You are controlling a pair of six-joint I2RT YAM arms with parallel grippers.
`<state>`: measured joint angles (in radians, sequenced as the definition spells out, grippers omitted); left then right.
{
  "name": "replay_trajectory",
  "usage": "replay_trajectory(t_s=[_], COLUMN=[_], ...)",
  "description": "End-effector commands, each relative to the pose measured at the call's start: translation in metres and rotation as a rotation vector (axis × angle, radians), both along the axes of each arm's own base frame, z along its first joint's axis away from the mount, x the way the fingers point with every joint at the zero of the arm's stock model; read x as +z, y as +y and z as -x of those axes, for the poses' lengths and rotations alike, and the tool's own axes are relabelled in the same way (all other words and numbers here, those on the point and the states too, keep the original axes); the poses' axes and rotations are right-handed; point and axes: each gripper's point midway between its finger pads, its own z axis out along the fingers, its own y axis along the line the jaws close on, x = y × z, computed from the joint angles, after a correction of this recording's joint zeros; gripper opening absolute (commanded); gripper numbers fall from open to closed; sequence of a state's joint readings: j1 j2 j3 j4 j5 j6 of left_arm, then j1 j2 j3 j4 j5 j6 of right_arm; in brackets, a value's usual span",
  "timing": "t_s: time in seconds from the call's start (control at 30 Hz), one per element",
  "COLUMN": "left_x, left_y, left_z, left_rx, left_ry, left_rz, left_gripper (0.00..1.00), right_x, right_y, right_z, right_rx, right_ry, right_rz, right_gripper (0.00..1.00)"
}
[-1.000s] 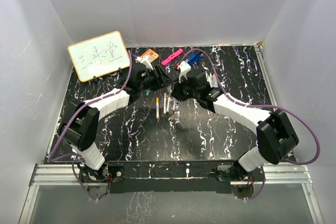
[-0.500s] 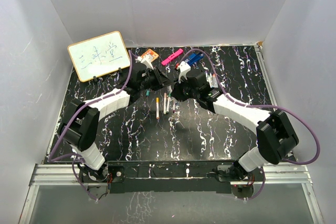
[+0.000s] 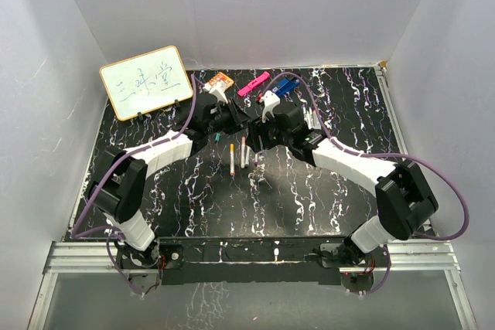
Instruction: Open the pen caps
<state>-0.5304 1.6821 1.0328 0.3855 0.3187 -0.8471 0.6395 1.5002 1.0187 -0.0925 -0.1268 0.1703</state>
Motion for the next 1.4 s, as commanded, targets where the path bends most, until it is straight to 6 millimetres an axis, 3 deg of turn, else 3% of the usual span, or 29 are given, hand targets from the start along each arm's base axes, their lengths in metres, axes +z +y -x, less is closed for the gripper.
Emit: replay_trajectory(t_s=[0.0, 0.47, 0.6, 0.73, 0.87, 1.17, 1.27, 1.37], left_x=[0.025, 0.018, 0.012, 0.01, 0.02, 0.06, 0.068, 0.071], left_y=[-0.011, -0.009, -0.007, -0.001, 0.014, 0.078, 0.084, 0.089], left_z=[0.005, 0.018, 0.018, 0.012, -0.012, -0.113, -0.124, -0.119], left_rx=[-0.036, -0.043, -0.036, 0.003, 0.074, 0.247, 0.26, 0.261], left_ry=[-0.061, -0.053, -0.047, -0.049, -0.081, -0.144, -0.156, -0.158], left_rz=[0.036, 0.013, -0.006, -0.046, -0.114, -0.089, -0.096, -0.121], left_gripper=[0.0, 0.0, 0.0, 0.0, 0.0, 0.0, 0.0, 0.0], right_x=[0.024, 0.029, 0.03, 0.023, 0.006, -0.027, -0.025, -0.015], right_y=[0.014, 0.018, 0.017, 0.015, 0.01, -0.011, -0.019, -0.028], right_z=[-0.018, -0.026, -0.025, -0.022, -0.009, 0.026, 0.024, 0.011], right_rx=[-0.013, -0.033, -0.035, -0.03, -0.019, -0.009, -0.041, -0.112], right_ry=[-0.065, -0.079, -0.079, -0.057, -0.007, 0.086, 0.064, 0.021], right_rz=[-0.06, -0.077, -0.076, -0.064, -0.042, 0.0, 0.017, 0.037], right_gripper=[0.54, 0.21, 0.0, 0.0, 0.0, 0.0, 0.0, 0.0])
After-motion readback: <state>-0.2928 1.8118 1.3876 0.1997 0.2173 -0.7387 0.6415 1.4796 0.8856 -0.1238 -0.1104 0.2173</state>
